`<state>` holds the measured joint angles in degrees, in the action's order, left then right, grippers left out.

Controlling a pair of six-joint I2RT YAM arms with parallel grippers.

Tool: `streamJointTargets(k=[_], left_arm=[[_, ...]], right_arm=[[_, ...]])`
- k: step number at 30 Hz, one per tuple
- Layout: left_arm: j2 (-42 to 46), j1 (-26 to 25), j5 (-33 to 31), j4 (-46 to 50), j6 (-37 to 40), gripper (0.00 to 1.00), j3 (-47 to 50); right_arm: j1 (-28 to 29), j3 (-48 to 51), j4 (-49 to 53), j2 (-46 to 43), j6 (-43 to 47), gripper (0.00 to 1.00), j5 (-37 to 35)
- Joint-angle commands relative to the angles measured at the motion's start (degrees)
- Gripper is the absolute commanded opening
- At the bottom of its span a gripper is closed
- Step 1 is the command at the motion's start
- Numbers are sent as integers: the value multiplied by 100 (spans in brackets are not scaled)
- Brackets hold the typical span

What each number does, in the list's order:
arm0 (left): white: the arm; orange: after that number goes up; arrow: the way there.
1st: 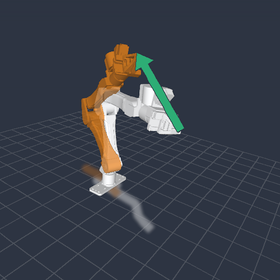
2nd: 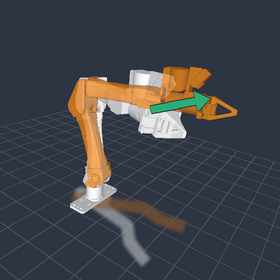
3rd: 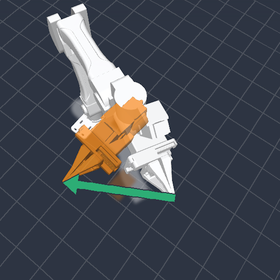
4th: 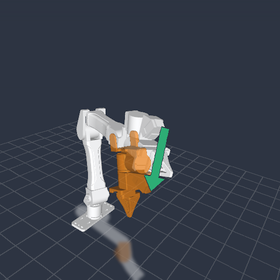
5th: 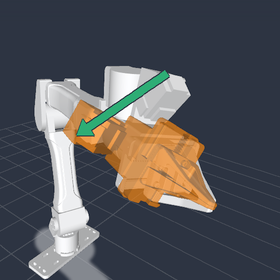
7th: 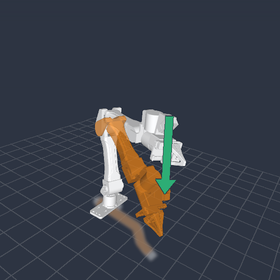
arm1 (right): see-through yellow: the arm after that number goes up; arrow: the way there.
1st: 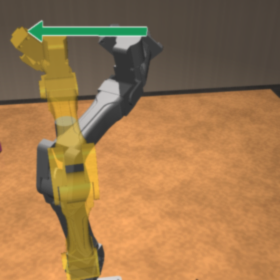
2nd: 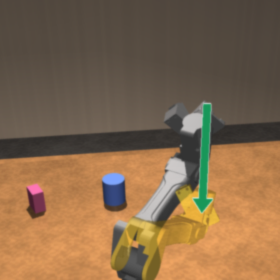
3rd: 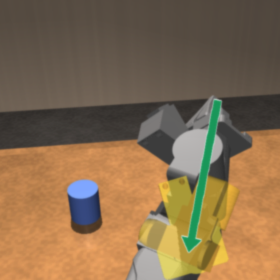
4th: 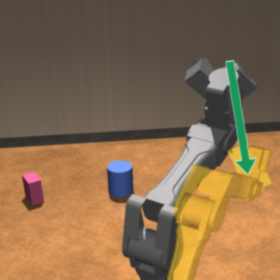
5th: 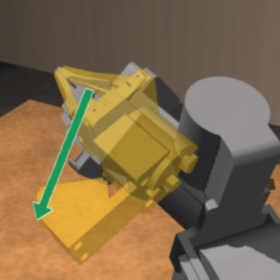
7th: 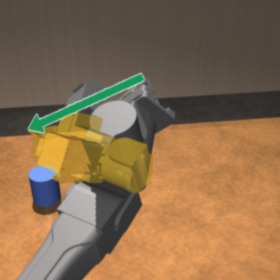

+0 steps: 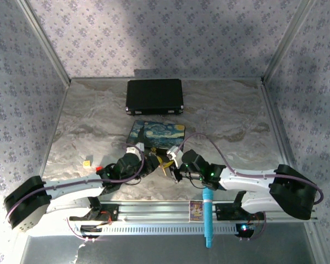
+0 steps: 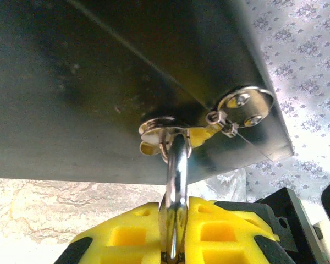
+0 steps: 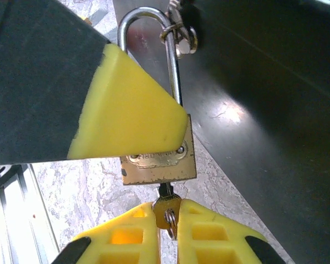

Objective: Unlock the padlock with the key

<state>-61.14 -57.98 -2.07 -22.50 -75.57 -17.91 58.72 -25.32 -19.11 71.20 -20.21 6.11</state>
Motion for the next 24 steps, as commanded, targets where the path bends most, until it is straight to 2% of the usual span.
streamJointTargets(k=[1, 4, 8, 12, 19, 24], left_arm=[[94, -100, 111, -9, 78, 0, 96], [100, -100, 129, 0, 94, 0, 95], [98, -100, 146, -101, 87, 0, 131], [85, -114, 169, -118, 104, 0, 130], [94, -144, 128, -116, 82, 0, 163], [120, -153, 111, -131, 78, 0, 183]], right_arm=[[-239, 26, -411, 30, -422, 9, 86], [-396, 319, -801, -26, -827, 8, 412], [-671, 692, -1119, -186, -1388, 9, 504], [-743, 766, -936, -317, -1527, 13, 424], [-839, 748, -939, -269, -1881, 27, 470], [-976, 742, -871, -286, -2122, 32, 492]])
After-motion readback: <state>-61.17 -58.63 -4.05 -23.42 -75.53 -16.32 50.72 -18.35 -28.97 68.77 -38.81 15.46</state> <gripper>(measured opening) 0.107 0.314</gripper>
